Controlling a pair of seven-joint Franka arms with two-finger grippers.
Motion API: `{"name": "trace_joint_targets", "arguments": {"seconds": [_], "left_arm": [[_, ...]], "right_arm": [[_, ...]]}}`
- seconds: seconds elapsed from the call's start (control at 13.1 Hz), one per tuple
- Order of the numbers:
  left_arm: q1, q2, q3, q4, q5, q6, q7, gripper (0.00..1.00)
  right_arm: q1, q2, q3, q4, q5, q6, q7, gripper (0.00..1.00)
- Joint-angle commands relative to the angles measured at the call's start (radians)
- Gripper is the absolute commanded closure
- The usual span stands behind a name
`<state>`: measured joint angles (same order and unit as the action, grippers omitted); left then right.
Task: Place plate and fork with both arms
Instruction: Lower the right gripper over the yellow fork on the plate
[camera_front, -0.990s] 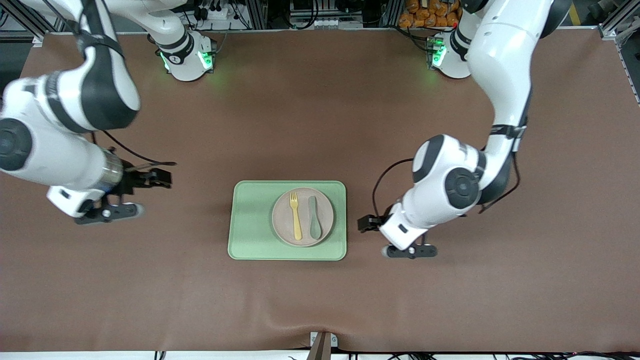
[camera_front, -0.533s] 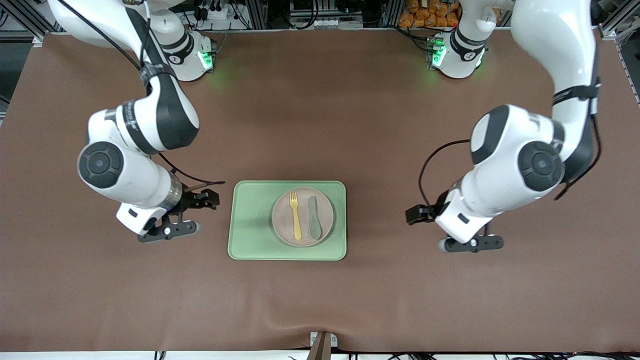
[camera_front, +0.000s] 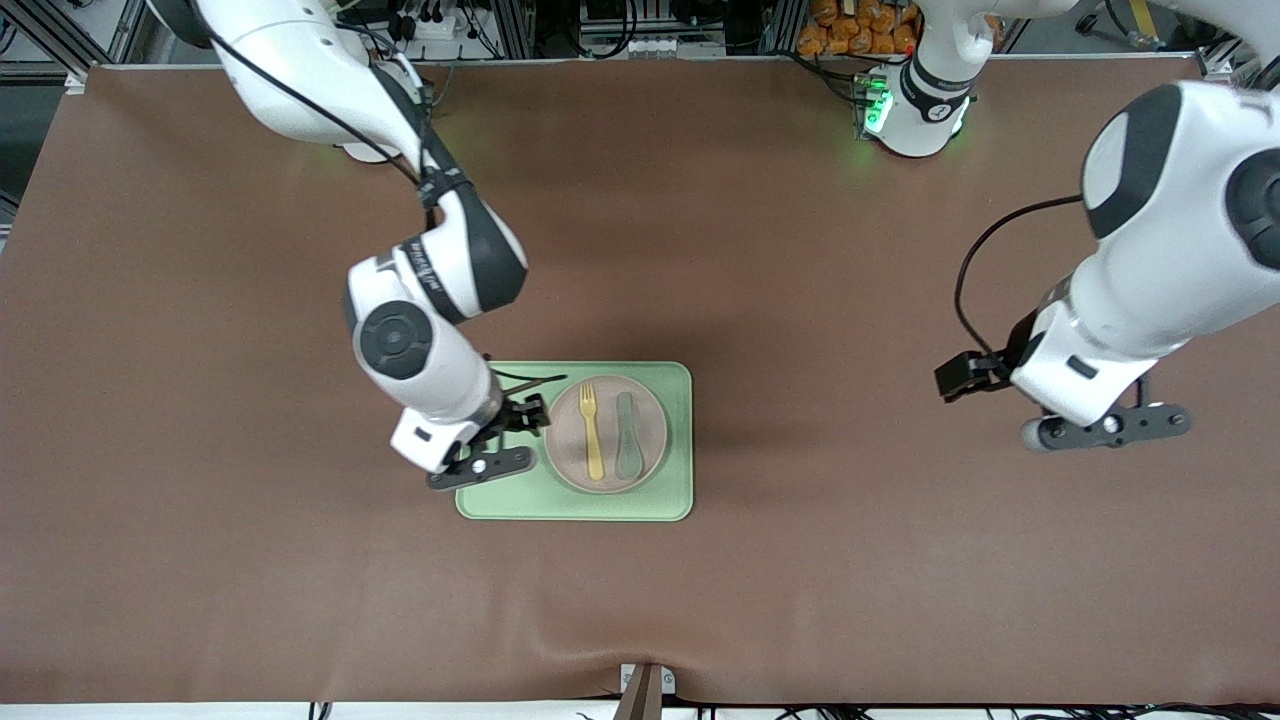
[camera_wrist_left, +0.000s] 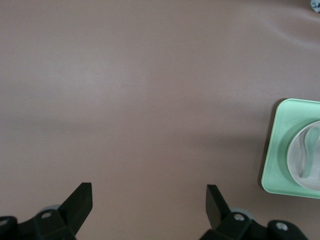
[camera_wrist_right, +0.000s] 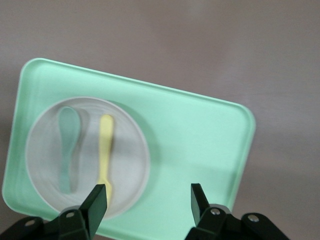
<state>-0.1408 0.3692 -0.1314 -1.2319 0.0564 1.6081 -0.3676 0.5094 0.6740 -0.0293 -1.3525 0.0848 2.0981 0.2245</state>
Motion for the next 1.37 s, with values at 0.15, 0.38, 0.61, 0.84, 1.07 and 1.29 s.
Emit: {"name": "trace_joint_targets", "arguments": {"seconds": [0.15,0.38,0.61,0.84,1.07,1.29], "left_arm": [[0.059,-0.154,-0.017,-0.153,0.016,-0.013,0.041,0.0],[0.114,-0.225,-0.019,-0.224,-0.016,-0.011,0.081,0.0],[0.135,-0.277,-0.017,-0.276,-0.023,-0.011,0.127,0.0],[0.136,-0.294,-0.014,-0.271,-0.021,-0.013,0.131,0.0],[0.136,-0.291,-0.01,-0.239,-0.007,-0.014,0.13,0.0],[0.138,-0.311,-0.011,-0.248,-0.021,-0.043,0.121,0.0]], "right_arm": [[0.06,0.082,-0.014,0.036,0.0,0.025,0.053,0.34],[0.086,0.111,-0.014,0.009,-0.008,0.14,0.088,0.32],[0.106,0.157,-0.014,0.013,-0.032,0.186,0.095,0.41],[0.109,0.157,-0.014,0.007,-0.048,0.177,0.096,0.42],[0.121,0.159,-0.014,-0.019,-0.059,0.183,0.095,0.45],[0.127,0.162,-0.014,-0.048,-0.069,0.181,0.099,0.46]]}}
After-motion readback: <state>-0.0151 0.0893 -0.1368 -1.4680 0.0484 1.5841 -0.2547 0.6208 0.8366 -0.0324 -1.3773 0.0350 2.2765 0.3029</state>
